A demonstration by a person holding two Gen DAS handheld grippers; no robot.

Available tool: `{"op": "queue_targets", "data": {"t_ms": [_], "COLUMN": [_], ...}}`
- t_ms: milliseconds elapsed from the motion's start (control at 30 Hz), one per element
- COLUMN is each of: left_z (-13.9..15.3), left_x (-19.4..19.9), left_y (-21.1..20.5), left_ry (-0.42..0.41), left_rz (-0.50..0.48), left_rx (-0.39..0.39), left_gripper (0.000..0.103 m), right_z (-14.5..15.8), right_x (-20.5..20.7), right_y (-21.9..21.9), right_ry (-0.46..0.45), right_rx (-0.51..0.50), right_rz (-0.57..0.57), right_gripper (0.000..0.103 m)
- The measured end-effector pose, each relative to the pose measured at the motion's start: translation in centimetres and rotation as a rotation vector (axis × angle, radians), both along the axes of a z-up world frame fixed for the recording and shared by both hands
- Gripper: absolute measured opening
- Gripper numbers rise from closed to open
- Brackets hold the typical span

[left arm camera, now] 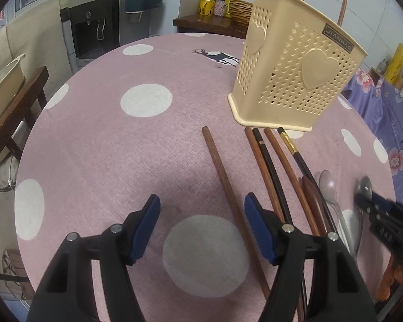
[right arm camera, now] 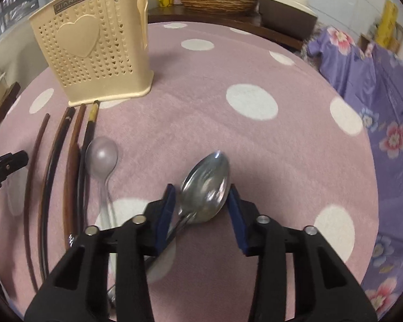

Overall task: Organize utensils
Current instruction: 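Move the right tool to the large metal spoon and grasp its bowl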

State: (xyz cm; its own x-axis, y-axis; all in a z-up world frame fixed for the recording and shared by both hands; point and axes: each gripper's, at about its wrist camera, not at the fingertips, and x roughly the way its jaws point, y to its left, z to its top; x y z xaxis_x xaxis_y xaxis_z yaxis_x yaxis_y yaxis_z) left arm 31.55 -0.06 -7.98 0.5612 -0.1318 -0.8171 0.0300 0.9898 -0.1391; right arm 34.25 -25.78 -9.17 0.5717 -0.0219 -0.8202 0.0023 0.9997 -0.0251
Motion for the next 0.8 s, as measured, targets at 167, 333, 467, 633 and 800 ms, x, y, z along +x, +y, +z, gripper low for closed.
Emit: {"op": "queue_targets", "data": {"t_ms": [167, 333, 467, 633, 800], "left_z": [-0.2, -0.1, -0.1, 0.0, 0.3], "left_x": [-0.1, 0.4, 0.6, 0.4, 0.2], "left_y": [0.1, 0.3, 0.5, 0.7, 0.6], "left_ry": [-0.002, 0.006, 0.005, 0.002, -0.008], "left_rz": [-0.009, 0.009, 0.013, 0.016, 0.017], "left_rx": [0.021, 0.013, 0.024, 0.02, 0.021], "left_gripper": [0.066, 0.066, 0.066, 0.066, 0.066], "right_z": [0.3, 1.2, 1.9, 2.8, 2.5], "right_x": [3.7, 4.2, 2.4, 0.6, 0.5], "right_y": [0.5, 0.9, 0.9, -1.0, -1.0], "right_ry": [-0.026, -0.06, -0.099, -0.091, -0.039], "right_rx": [-0.149, -0.211, -0.268, -0.205, -0.101], "right_rz": [0.183, 0.161, 0.174, 0.197, 0.157], "right_gripper": [0.02, 0.07, 0.074, 0.075, 0.075]}}
